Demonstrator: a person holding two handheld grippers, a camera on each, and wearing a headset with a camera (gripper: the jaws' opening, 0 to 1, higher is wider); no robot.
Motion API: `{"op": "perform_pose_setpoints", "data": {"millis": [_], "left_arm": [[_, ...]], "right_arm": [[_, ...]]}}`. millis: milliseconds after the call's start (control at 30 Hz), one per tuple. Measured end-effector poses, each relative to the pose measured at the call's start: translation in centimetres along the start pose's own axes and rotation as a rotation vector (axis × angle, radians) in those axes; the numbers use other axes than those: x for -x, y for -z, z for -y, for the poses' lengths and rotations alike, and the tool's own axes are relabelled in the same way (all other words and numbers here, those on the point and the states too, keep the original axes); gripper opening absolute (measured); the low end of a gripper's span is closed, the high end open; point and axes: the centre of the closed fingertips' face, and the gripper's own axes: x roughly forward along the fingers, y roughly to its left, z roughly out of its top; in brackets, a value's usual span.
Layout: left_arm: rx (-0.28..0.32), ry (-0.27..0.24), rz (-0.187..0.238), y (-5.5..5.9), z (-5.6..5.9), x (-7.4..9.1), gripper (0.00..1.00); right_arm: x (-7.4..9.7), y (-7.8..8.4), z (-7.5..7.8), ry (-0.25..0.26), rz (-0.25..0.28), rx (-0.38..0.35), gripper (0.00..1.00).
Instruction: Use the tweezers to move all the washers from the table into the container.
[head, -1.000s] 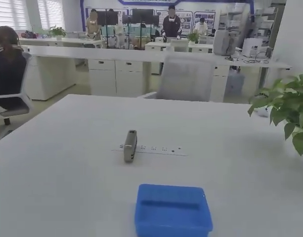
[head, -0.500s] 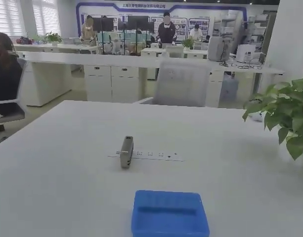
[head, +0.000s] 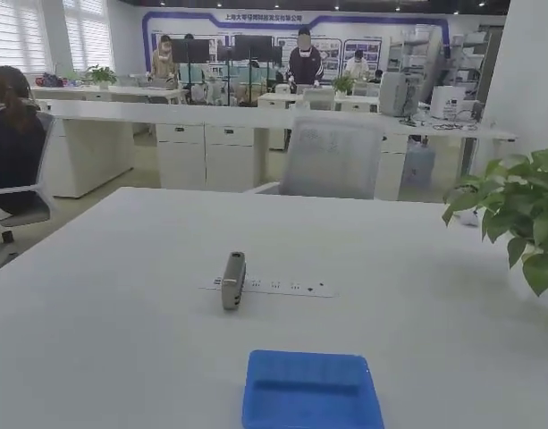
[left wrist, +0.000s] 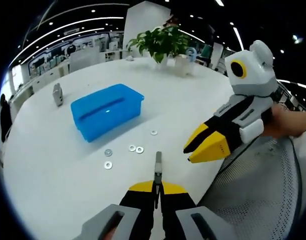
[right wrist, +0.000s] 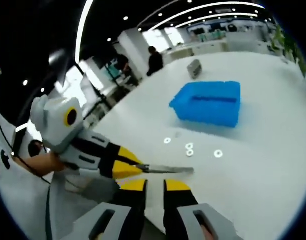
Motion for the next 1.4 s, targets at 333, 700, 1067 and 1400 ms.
{"op": "perform_pose_setpoints", "data": {"millis": [333,700,1067,1400], "left_arm": [[-0.046,-0.018,0.143,-2.6,0.7,2.2,0.0],[-0.128,0.014,0.253,-4.3,2.2,3.0,0.0],[-0.138,0.058,0.326,-4.8,2.4,3.4,0.0],[-0.221,0.021,0.288,-4.1,2.7,3.0,0.02]], "right_arm": [[0.1,-1.5,-0.8,-0.136,0.118,-0.239,0.26],[1.2,-3.8,-1.5,-0.212,0.212,-0.288,0.15],[1.3,-4.6,-1.7,-0.202,0.234,-0.205,0.13],[1.7,-5.3,-2.5,-0.204,0.236,-0.137,0.05]]}}
